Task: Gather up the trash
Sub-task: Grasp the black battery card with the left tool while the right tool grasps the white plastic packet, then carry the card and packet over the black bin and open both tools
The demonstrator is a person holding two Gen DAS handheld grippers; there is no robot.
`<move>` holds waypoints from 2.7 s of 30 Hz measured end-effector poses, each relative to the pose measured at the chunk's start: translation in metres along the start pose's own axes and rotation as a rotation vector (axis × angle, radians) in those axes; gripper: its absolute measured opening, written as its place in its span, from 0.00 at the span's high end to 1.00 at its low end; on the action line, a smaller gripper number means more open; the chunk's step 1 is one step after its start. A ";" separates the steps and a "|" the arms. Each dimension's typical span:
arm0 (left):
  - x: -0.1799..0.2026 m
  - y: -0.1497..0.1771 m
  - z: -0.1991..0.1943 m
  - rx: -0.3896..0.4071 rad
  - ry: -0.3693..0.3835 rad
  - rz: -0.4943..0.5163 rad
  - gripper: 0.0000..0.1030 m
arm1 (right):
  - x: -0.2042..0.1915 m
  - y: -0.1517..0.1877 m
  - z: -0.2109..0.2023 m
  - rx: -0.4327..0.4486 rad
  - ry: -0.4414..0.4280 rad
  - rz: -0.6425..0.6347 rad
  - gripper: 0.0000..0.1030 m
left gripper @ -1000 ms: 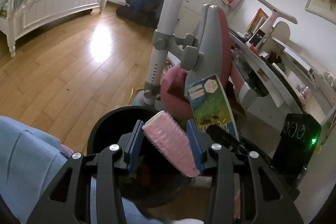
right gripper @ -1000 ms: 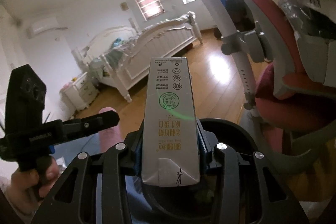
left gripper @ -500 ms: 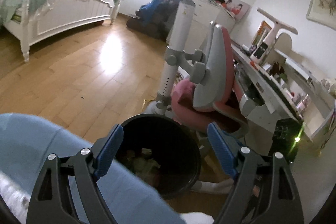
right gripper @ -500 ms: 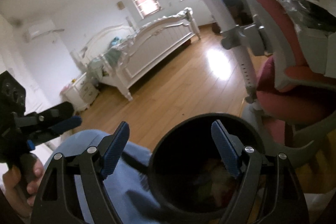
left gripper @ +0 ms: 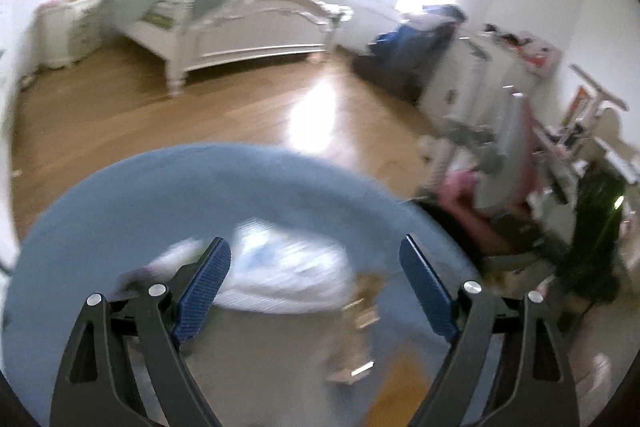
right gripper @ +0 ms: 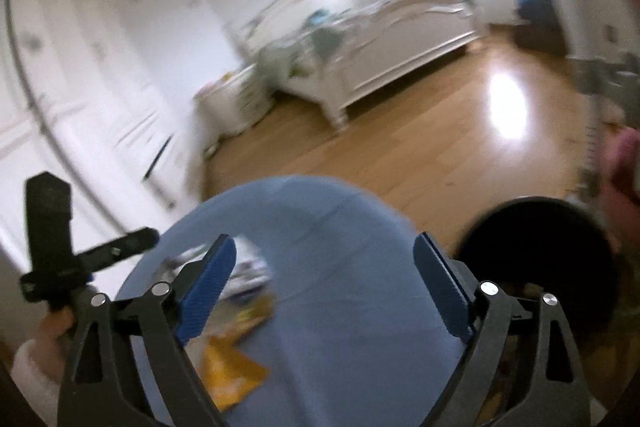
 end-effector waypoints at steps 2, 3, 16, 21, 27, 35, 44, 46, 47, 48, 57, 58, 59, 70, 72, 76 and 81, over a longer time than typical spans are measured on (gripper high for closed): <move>-0.019 0.009 -0.010 -0.010 -0.046 -0.006 0.12 | -0.031 -0.001 0.013 -0.050 -0.044 -0.067 0.10; -0.029 0.014 -0.014 -0.019 -0.069 -0.005 0.10 | -0.049 0.000 0.022 -0.085 -0.075 -0.107 0.10; -0.078 0.042 -0.001 -0.146 -0.119 0.087 0.10 | -0.149 0.010 0.128 -0.332 -0.063 -0.483 0.07; -0.090 0.041 0.004 -0.153 -0.087 0.058 0.23 | -0.143 0.013 0.148 -0.382 -0.079 -0.418 0.12; -0.089 0.042 0.001 -0.135 -0.049 0.044 0.46 | -0.135 0.017 0.134 -0.344 -0.093 -0.357 0.33; -0.077 0.040 -0.028 -0.044 -0.078 0.035 0.46 | -0.126 0.008 0.086 -0.238 -0.145 -0.262 0.36; -0.038 0.020 -0.065 0.069 -0.052 0.044 0.46 | -0.082 -0.008 0.006 -0.052 -0.200 -0.076 0.36; -0.022 0.011 -0.063 0.079 -0.028 0.057 0.46 | -0.061 -0.009 -0.015 -0.003 -0.191 -0.021 0.36; -0.012 0.006 -0.059 0.084 -0.014 0.067 0.46 | -0.052 -0.011 -0.020 0.013 -0.183 -0.003 0.36; -0.005 0.002 -0.055 0.087 -0.002 0.074 0.46 | -0.038 -0.010 -0.030 0.037 -0.170 0.025 0.36; 0.099 -0.023 0.035 0.025 0.175 0.170 0.46 | 0.089 0.011 -0.083 0.151 -0.001 0.232 0.35; 0.113 -0.025 0.049 0.013 0.201 0.179 0.46 | 0.104 0.015 -0.088 0.162 0.018 0.258 0.35; 0.123 -0.025 0.059 0.005 0.221 0.186 0.46 | 0.122 0.019 -0.094 0.174 0.041 0.288 0.35; 0.206 -0.028 0.165 -0.126 0.345 0.262 0.46 | 0.211 0.052 -0.093 0.182 0.131 0.445 0.35; 0.215 -0.027 0.177 -0.144 0.351 0.273 0.46 | 0.221 0.055 -0.088 0.177 0.133 0.470 0.35; 0.221 -0.024 0.195 -0.176 0.351 0.283 0.46 | 0.231 0.057 -0.073 0.166 0.132 0.498 0.35; 0.223 -0.020 0.217 -0.210 0.344 0.272 0.46 | 0.244 0.064 -0.063 0.152 0.125 0.524 0.34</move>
Point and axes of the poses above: each gripper's, at about its wrist camera, not at the fingertips, and z roughly the way its jaws point, x to its right, y to its underside, the point moved 2 cm from there along z, roughly the way its jaws point, and after that the axes turned 15 degrees about y, right-handed, at the moved point
